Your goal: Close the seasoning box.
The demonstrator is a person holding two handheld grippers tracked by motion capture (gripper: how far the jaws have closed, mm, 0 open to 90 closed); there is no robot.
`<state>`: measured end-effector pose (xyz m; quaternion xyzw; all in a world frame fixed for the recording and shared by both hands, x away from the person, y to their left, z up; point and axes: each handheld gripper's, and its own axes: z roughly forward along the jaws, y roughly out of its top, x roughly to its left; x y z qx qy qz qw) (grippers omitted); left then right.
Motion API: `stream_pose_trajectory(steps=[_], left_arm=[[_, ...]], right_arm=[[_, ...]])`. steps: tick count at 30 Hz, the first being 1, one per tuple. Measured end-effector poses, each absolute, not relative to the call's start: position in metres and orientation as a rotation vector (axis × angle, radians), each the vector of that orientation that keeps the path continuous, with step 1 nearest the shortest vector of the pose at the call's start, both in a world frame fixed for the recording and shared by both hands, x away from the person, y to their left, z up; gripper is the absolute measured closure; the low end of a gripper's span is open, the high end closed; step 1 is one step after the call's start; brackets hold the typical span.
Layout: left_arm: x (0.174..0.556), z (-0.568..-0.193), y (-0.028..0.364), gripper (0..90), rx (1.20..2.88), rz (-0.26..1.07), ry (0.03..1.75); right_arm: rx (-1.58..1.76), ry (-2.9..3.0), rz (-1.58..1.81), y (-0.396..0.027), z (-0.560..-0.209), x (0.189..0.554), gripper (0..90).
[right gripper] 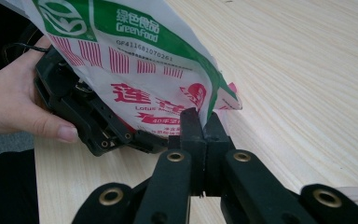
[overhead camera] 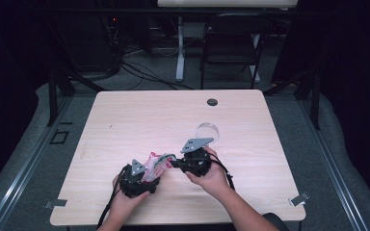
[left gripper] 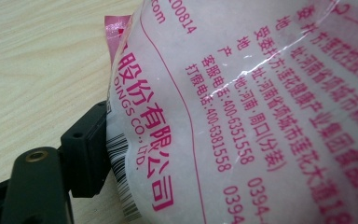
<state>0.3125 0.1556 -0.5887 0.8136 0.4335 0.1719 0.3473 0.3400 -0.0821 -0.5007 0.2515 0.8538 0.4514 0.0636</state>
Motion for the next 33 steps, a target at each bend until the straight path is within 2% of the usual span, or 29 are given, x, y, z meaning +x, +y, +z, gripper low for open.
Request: stream_pose_trajectory(steps=[12, 16, 30, 33], left_arm=[[0.3178, -0.5893, 0.1527, 13.1, 2.125, 0.44, 1.134], [0.3191, -0.5891, 0.1523, 13.6, 2.123, 0.44, 1.135], [0.3175, -0.5875, 0.1553, 40.1, 2.094, 0.489, 1.132], [0.3165, -0.5877, 0.1544, 43.5, 2.086, 0.505, 1.13]], right_arm=[[0.756, 2.582, 1.353, -0.0805, -0.5017, 0.3395, 90.0], [0.761, 2.578, 1.353, -0.0801, -0.5022, 0.3392, 90.0], [0.762, 2.569, 1.373, -0.0813, -0.5, 0.3401, 90.0], [0.759, 2.57, 1.371, -0.0811, -0.4998, 0.3402, 90.0]])
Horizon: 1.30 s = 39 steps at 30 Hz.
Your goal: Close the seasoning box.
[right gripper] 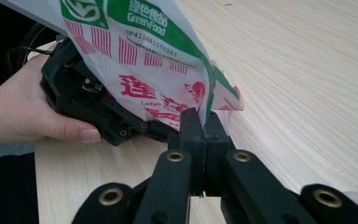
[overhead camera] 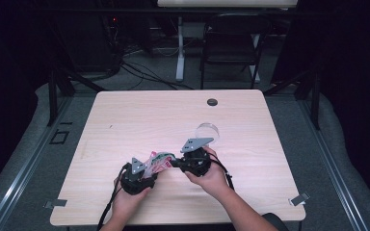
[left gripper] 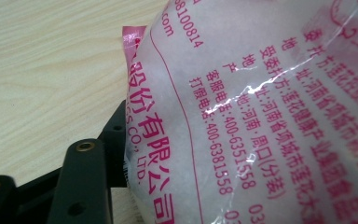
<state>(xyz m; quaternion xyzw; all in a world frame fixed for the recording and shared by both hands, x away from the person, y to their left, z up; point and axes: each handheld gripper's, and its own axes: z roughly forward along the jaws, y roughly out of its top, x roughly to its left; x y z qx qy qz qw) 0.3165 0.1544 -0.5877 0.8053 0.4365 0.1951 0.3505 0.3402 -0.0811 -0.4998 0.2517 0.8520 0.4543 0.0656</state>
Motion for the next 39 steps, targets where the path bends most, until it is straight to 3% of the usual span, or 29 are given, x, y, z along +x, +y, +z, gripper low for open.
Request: stream_pose_trajectory(steps=[10, 24, 39], left_arm=[[0.313, -0.587, 0.155, 53.1, 2.078, 0.551, 1.093], [0.311, -0.58, 0.156, 57.1, 2.091, 0.55, 1.086], [0.315, -0.56, 0.15, 57.7, 2.097, 0.57, 1.026]], right_arm=[[0.765, 2.566, 1.382, -0.082, -0.5, 0.341, 90.0], [0.77, 2.555, 1.399, -0.085, -0.498, 0.34, 90.0], [0.802, 2.531, 1.425, -0.092, -0.494, 0.339, 75.9]])
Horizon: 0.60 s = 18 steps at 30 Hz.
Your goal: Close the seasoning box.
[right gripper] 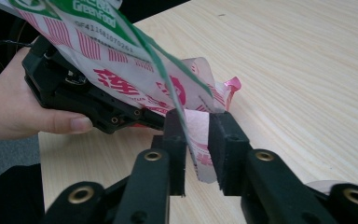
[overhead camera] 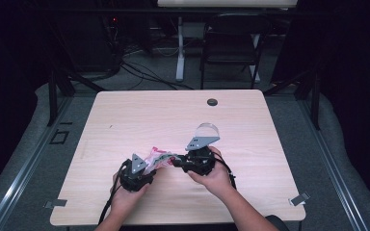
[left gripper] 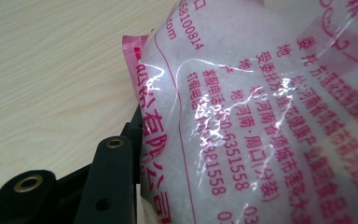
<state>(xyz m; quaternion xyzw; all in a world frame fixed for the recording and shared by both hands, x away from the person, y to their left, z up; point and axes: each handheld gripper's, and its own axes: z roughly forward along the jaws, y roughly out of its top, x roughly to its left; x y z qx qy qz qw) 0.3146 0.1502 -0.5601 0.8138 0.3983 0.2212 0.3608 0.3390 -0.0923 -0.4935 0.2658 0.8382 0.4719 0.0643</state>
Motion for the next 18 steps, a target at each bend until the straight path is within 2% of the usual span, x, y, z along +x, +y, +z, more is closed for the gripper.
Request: stream_pose_trajectory(steps=[10, 18], left_arm=[[0.324, -0.546, 0.144, 57.9, 2.12, 0.609, 0.98], [0.332, -0.537, 0.133, 57.9, 2.134, 0.634, 0.944]], right_arm=[[0.797, 2.489, 1.424, -0.102, -0.482, 0.338, 64.5], [0.796, 2.457, 1.415, -0.114, -0.474, 0.335, 59.8]])
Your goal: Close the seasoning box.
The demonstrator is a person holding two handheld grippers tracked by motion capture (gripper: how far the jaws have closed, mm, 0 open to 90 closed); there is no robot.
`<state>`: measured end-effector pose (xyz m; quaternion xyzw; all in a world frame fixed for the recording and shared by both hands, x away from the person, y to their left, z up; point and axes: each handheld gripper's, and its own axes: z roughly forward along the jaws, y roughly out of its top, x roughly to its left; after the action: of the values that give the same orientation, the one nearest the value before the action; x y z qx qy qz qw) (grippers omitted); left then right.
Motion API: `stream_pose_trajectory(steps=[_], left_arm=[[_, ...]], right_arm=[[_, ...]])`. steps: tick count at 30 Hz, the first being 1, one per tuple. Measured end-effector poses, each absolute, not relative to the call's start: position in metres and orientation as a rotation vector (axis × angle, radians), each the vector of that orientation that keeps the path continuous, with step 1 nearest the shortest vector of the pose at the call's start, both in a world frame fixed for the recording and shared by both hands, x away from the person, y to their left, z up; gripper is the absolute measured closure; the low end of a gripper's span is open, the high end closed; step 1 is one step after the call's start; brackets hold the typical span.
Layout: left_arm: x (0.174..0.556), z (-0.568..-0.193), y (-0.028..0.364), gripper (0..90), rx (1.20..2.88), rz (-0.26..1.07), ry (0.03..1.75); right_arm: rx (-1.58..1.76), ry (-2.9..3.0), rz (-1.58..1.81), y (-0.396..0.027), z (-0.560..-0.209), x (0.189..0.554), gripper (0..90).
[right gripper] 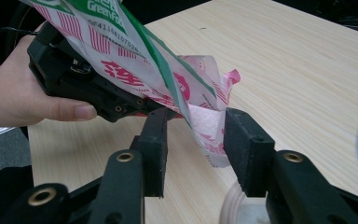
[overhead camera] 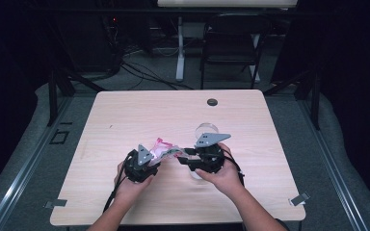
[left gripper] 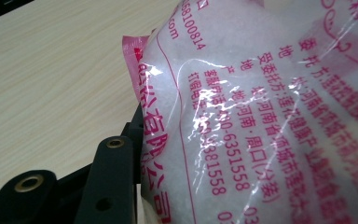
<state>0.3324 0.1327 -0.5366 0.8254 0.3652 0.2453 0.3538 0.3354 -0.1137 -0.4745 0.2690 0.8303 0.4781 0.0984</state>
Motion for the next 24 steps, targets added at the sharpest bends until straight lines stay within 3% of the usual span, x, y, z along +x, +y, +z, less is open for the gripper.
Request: stream_pose_trajectory(steps=[12, 24], left_arm=[[0.347, -0.522, 0.123, 58.0, 2.105, 0.684, 0.931], [0.354, -0.505, 0.111, 58.1, 2.15, 0.817, 0.876]], right_arm=[[0.827, 2.412, 1.437, -0.141, -0.459, 0.346, 55.0], [0.756, 2.354, 1.425, -0.156, -0.446, 0.349, 49.9]])
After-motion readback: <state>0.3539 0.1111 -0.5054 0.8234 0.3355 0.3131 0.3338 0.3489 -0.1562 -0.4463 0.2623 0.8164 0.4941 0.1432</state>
